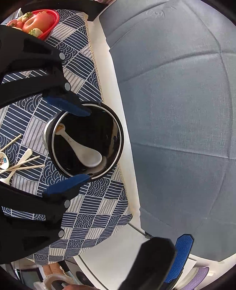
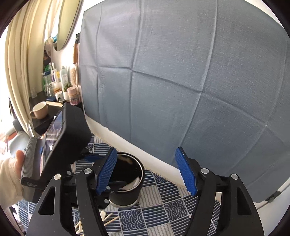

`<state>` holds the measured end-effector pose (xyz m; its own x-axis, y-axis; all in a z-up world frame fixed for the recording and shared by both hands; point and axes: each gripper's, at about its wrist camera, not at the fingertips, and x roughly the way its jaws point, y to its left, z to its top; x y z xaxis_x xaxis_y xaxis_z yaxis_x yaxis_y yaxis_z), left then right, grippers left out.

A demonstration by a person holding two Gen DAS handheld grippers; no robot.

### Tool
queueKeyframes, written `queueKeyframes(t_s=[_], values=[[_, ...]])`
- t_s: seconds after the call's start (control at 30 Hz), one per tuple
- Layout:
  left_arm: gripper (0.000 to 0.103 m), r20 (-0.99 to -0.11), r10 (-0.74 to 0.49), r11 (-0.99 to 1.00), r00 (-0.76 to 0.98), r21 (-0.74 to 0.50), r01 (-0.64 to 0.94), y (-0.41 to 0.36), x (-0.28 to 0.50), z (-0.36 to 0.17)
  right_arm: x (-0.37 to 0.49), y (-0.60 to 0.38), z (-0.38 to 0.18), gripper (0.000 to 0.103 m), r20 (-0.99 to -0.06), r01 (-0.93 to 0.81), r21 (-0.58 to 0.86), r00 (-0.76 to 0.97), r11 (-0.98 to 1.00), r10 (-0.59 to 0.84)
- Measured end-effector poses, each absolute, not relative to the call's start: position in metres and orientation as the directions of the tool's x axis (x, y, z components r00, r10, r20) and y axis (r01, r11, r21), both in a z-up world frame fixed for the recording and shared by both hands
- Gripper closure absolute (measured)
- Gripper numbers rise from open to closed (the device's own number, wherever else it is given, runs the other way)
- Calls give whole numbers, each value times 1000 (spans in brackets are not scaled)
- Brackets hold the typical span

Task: Organize utensils
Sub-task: 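Withdraw the right tool and move it toward the cartoon-print spoon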

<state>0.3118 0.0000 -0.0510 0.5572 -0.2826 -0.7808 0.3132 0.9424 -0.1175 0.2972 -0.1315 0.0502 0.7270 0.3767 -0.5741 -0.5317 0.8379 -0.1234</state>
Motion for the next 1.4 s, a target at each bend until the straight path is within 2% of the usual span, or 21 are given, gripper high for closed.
queueKeyframes(t_s=[0.13,0.6,0.7,1.4], values=[[25,-786,-263,950,559,-111,291,8,310,-52,301,-144,51,30,-576,-504,-88,730,859,369],[17,-800,-209,967,562,-82,242,30,275,-51,281,-150,37,19,-620,-522,-69,690,850,373],[13,-810,-203,969,550,-85,231,34,264,-56,275,-147,31,18,-636,-532,-65,674,844,376],[11,-860,-129,991,493,-92,99,61,174,-91,222,-134,-13,18,-722,-627,-57,563,777,402]])
